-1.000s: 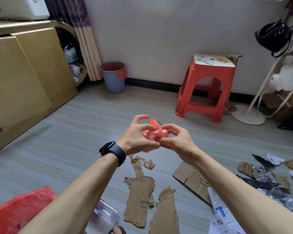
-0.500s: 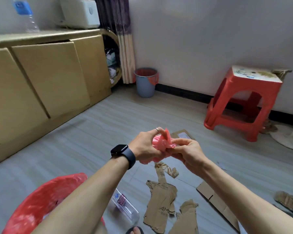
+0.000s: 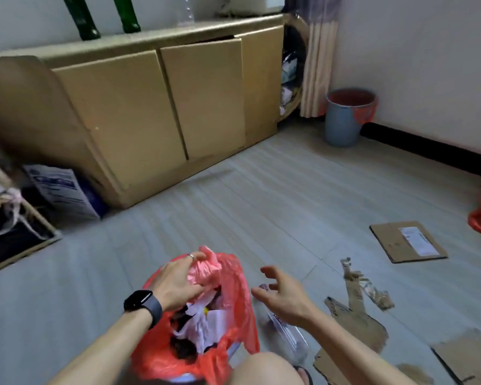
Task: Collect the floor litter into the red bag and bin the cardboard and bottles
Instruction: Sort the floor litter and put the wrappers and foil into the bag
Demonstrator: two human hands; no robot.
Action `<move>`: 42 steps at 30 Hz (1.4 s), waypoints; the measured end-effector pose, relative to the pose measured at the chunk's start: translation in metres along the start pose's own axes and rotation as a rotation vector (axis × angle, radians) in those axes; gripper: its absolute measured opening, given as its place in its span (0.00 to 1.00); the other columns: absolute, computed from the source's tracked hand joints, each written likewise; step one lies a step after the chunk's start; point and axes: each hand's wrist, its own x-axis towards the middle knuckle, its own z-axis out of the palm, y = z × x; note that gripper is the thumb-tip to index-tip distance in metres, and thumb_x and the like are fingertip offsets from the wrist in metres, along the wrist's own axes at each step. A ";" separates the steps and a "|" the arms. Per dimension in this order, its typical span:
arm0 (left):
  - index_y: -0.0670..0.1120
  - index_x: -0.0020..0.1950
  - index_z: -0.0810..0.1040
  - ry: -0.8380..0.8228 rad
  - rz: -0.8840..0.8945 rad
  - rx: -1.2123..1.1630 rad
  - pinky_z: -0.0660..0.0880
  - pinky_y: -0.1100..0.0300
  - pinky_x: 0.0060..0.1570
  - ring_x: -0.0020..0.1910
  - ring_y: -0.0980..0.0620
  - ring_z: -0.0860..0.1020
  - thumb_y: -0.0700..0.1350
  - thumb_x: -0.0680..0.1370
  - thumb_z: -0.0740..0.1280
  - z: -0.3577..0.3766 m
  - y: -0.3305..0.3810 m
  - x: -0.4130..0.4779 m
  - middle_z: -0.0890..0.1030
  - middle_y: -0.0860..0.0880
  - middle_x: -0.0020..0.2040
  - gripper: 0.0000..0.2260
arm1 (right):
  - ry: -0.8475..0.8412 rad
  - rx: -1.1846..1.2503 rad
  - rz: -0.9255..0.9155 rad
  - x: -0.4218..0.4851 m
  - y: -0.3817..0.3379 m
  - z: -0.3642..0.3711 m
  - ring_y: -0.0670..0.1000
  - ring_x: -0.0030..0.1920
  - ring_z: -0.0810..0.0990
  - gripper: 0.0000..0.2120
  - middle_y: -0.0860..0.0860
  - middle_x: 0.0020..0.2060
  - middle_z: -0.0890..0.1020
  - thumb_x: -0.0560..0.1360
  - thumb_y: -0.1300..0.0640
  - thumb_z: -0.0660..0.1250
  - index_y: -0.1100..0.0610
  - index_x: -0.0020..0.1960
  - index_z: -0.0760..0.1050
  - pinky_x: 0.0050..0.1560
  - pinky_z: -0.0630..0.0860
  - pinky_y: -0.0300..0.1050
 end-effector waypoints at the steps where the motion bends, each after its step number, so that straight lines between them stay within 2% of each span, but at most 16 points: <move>1: 0.64 0.71 0.65 -0.042 0.004 0.016 0.70 0.57 0.60 0.63 0.49 0.76 0.66 0.64 0.64 0.018 -0.005 -0.002 0.79 0.54 0.63 0.35 | -0.008 -0.052 -0.016 0.004 -0.002 0.013 0.51 0.67 0.75 0.34 0.52 0.70 0.73 0.75 0.41 0.70 0.54 0.76 0.64 0.69 0.71 0.48; 3: 0.70 0.75 0.53 -0.128 -0.020 0.070 0.67 0.55 0.63 0.63 0.45 0.72 0.69 0.67 0.60 0.057 -0.012 -0.002 0.76 0.51 0.64 0.36 | -0.043 -0.145 -0.082 0.013 -0.004 0.038 0.52 0.73 0.68 0.40 0.52 0.76 0.66 0.76 0.39 0.67 0.55 0.80 0.55 0.72 0.64 0.46; 6: 0.61 0.80 0.47 -0.151 -0.122 0.236 0.64 0.50 0.67 0.68 0.43 0.65 0.77 0.68 0.49 0.106 -0.017 0.000 0.68 0.49 0.72 0.44 | -0.105 -0.271 -0.136 0.021 0.000 0.067 0.57 0.77 0.61 0.45 0.53 0.80 0.55 0.77 0.38 0.64 0.54 0.82 0.44 0.75 0.60 0.48; 9: 0.49 0.82 0.48 -0.210 -0.232 0.274 0.37 0.39 0.73 0.79 0.42 0.47 0.84 0.62 0.42 0.140 -0.029 -0.001 0.47 0.47 0.81 0.57 | -0.110 -0.369 -0.175 0.024 0.014 0.083 0.59 0.79 0.55 0.46 0.50 0.81 0.38 0.78 0.39 0.60 0.53 0.81 0.33 0.76 0.59 0.51; 10: 0.47 0.82 0.46 -0.240 -0.262 0.233 0.33 0.38 0.72 0.79 0.41 0.42 0.86 0.60 0.41 0.150 -0.035 -0.001 0.43 0.47 0.81 0.61 | -0.099 -0.387 -0.188 0.024 0.018 0.086 0.59 0.79 0.56 0.45 0.49 0.80 0.35 0.79 0.42 0.60 0.53 0.80 0.31 0.75 0.62 0.51; 15: 0.48 0.78 0.29 -0.450 -0.333 0.165 0.36 0.38 0.74 0.77 0.32 0.35 0.85 0.40 0.29 0.180 -0.046 0.011 0.30 0.43 0.78 0.72 | -0.042 -0.328 -0.206 0.021 0.023 0.100 0.54 0.79 0.55 0.44 0.44 0.78 0.29 0.74 0.58 0.57 0.52 0.80 0.30 0.69 0.69 0.47; 19: 0.50 0.74 0.24 -0.476 -0.351 0.211 0.32 0.39 0.73 0.76 0.32 0.33 0.87 0.48 0.36 0.193 -0.046 0.023 0.23 0.43 0.73 0.65 | -0.041 -0.300 -0.215 0.022 0.026 0.101 0.51 0.79 0.51 0.46 0.42 0.77 0.28 0.73 0.60 0.57 0.50 0.80 0.29 0.70 0.69 0.49; 21: 0.50 0.76 0.26 -0.411 -0.343 0.204 0.32 0.39 0.73 0.76 0.31 0.35 0.85 0.57 0.40 0.204 -0.046 0.021 0.26 0.41 0.75 0.59 | -0.030 -0.288 -0.221 0.022 0.025 0.100 0.51 0.79 0.51 0.47 0.42 0.78 0.30 0.73 0.60 0.57 0.49 0.79 0.30 0.68 0.71 0.49; 24: 0.49 0.81 0.39 -0.242 -0.279 0.166 0.45 0.39 0.72 0.73 0.30 0.56 0.82 0.63 0.40 0.228 -0.059 0.021 0.57 0.33 0.78 0.55 | -0.038 -0.256 -0.222 0.022 0.025 0.099 0.51 0.79 0.52 0.46 0.42 0.79 0.32 0.72 0.59 0.57 0.48 0.80 0.30 0.68 0.72 0.49; 26: 0.51 0.81 0.40 -0.293 -0.279 0.125 0.46 0.39 0.71 0.71 0.31 0.60 0.83 0.64 0.48 0.243 -0.069 0.019 0.62 0.34 0.76 0.55 | -0.044 -0.243 -0.208 0.022 0.024 0.099 0.50 0.79 0.52 0.46 0.41 0.79 0.33 0.71 0.58 0.56 0.47 0.80 0.31 0.66 0.73 0.49; 29: 0.59 0.68 0.16 -0.313 -0.302 0.110 0.30 0.40 0.70 0.75 0.34 0.35 0.83 0.64 0.47 0.244 -0.072 0.020 0.31 0.40 0.77 0.52 | -0.043 -0.239 -0.202 0.021 0.022 0.098 0.50 0.79 0.53 0.46 0.42 0.79 0.34 0.69 0.58 0.54 0.47 0.80 0.32 0.64 0.75 0.50; 31: 0.57 0.63 0.12 -0.321 -0.305 0.159 0.28 0.39 0.70 0.73 0.34 0.28 0.83 0.61 0.40 0.242 -0.071 0.020 0.20 0.43 0.70 0.50 | -0.038 -0.246 -0.202 0.020 0.020 0.098 0.51 0.79 0.54 0.46 0.43 0.80 0.35 0.69 0.59 0.55 0.48 0.81 0.33 0.64 0.75 0.51; 36: 0.53 0.70 0.21 -0.469 -0.338 0.197 0.30 0.40 0.72 0.75 0.34 0.30 0.85 0.48 0.32 0.216 -0.056 0.023 0.25 0.41 0.76 0.59 | -0.019 -0.300 -0.175 0.021 0.023 0.101 0.58 0.77 0.61 0.47 0.46 0.81 0.38 0.70 0.61 0.57 0.49 0.81 0.34 0.62 0.75 0.57; 38: 0.50 0.77 0.28 -0.486 -0.331 0.255 0.35 0.40 0.74 0.77 0.34 0.35 0.85 0.56 0.39 0.203 -0.050 0.023 0.30 0.40 0.78 0.60 | -0.008 -0.330 -0.166 0.023 0.025 0.103 0.59 0.77 0.60 0.45 0.49 0.81 0.40 0.72 0.59 0.57 0.50 0.81 0.34 0.66 0.73 0.58; 40: 0.49 0.81 0.38 -0.446 -0.280 0.283 0.43 0.41 0.76 0.78 0.35 0.44 0.77 0.70 0.51 0.187 -0.043 0.024 0.38 0.38 0.80 0.49 | -0.010 -0.353 -0.159 0.023 0.024 0.103 0.60 0.76 0.62 0.41 0.49 0.81 0.41 0.77 0.53 0.57 0.50 0.81 0.34 0.68 0.70 0.58; 42: 0.53 0.80 0.53 -0.394 -0.211 0.250 0.52 0.43 0.76 0.78 0.37 0.53 0.67 0.76 0.57 0.163 -0.035 0.023 0.49 0.39 0.80 0.36 | -0.026 -0.379 -0.134 0.019 0.020 0.097 0.63 0.73 0.65 0.38 0.50 0.81 0.45 0.80 0.44 0.55 0.48 0.81 0.36 0.69 0.69 0.59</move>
